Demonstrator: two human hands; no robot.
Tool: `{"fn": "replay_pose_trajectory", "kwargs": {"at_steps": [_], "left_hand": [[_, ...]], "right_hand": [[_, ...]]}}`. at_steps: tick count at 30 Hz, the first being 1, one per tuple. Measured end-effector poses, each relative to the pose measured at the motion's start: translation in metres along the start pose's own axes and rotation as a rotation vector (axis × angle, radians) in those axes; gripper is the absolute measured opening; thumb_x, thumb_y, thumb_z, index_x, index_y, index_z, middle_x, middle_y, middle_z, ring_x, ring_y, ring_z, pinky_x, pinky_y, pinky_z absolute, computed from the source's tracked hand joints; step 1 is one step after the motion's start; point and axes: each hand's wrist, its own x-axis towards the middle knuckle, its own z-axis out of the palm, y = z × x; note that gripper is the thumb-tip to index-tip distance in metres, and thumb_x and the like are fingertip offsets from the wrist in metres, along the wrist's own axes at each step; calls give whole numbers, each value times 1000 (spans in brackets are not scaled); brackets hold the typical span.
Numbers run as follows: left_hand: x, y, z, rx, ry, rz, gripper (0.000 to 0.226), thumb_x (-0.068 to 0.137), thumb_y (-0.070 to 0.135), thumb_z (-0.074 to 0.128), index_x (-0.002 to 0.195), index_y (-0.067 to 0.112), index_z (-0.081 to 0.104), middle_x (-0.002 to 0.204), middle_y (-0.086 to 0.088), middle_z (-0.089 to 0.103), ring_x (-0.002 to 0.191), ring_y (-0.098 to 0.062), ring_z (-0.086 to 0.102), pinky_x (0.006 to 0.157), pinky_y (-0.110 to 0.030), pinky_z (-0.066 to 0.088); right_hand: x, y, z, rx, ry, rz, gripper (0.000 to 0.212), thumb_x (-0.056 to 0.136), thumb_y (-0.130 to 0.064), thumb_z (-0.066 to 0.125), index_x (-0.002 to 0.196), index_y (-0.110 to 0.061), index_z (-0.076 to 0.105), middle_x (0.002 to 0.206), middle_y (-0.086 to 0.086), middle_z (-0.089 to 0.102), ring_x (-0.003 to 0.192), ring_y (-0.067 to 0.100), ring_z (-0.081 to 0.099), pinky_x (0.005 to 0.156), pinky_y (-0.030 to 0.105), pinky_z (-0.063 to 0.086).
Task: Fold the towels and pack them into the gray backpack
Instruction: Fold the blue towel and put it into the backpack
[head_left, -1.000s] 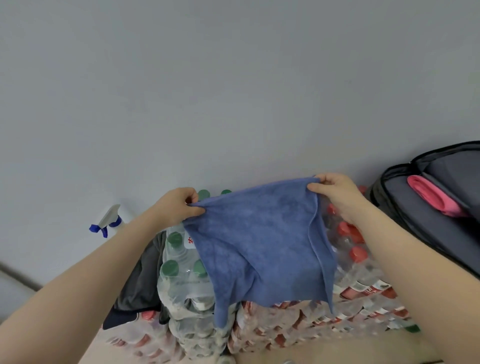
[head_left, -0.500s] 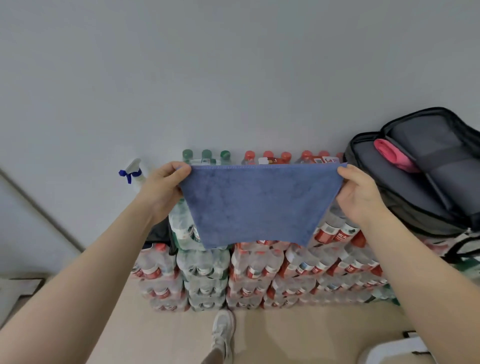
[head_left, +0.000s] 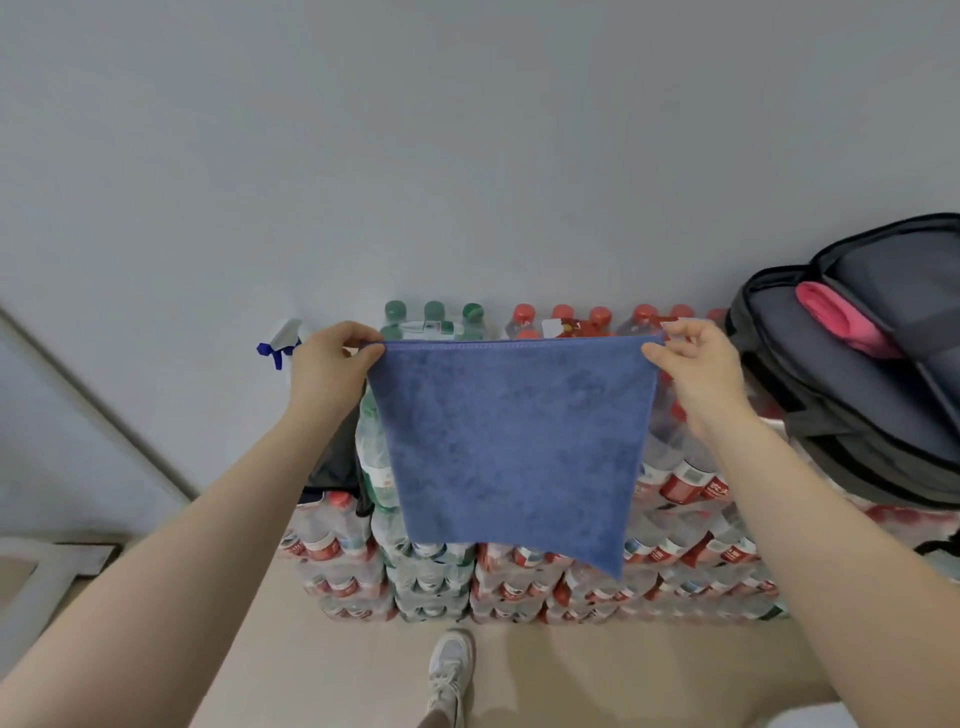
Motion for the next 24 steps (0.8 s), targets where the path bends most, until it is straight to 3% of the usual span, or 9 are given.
{"fn": "replay_pose_trajectory", "kwargs": {"at_steps": [3,7,10,15,17,19,20,21,24], "left_hand": [[37,1,12,102,3,44,11,88,13,55,89,15,66,84,8,60,54,-1,55,53,-14,39],[95,-7,38,70,-56,33,14,87,9,54,77,18,58,78,7,60,45,5,57,57,-13,42],[134,-8,59,92,-93,25,13,88,7,52,79,14,59,78,2,62,55,-5,61,60,-22,44],[182,-20,89,209,-194,104,11,86,2,49,82,2,60,86,-15,64,66,-29,63,71,-40,51],[189,-27,100,275,-184,154,11,86,3,49,88,0,59,95,-17,59,75,-35,60,73,-43,49],[182,-32,110,392,-182,161,19,88,10,50,104,1,55,114,-18,50,85,-38,57,71,-42,46],[174,-35,115,443,-184,146,28,88,13,52,113,2,50,121,-18,44,89,-38,56,71,-42,45],[166,-37,118,477,-175,166,35,86,14,55,118,2,47,123,-19,42,92,-39,55,70,-43,46],[148,-38,125,486,-161,437,39,78,19,50,112,1,52,113,-23,52,85,-40,60,68,-42,52]], "right_hand": [[35,3,18,-104,6,-6,25,83,3,61,107,-5,60,89,5,62,71,2,57,56,4,44],[87,6,42,-144,61,91,17,82,3,62,76,-12,60,67,3,56,36,-6,49,40,7,37],[128,10,57,-179,70,191,26,85,1,61,68,-18,51,65,3,52,26,0,45,29,11,33],[180,24,77,-230,86,262,27,89,0,55,71,-17,46,71,9,53,30,3,54,34,12,43],[190,33,86,-294,91,250,26,89,-1,53,70,-17,47,75,12,56,40,5,62,45,17,50],[192,39,95,-480,97,220,13,89,-3,52,79,-11,55,84,17,62,74,25,71,71,33,53],[189,41,98,-594,106,180,7,89,-5,52,91,-4,58,97,21,63,93,33,66,82,37,47],[182,40,102,-691,113,136,17,90,-6,51,104,1,57,111,24,58,105,37,58,88,37,41],[150,30,122,-844,64,-125,32,90,-9,50,121,1,50,129,22,45,116,38,46,97,39,35]]}}
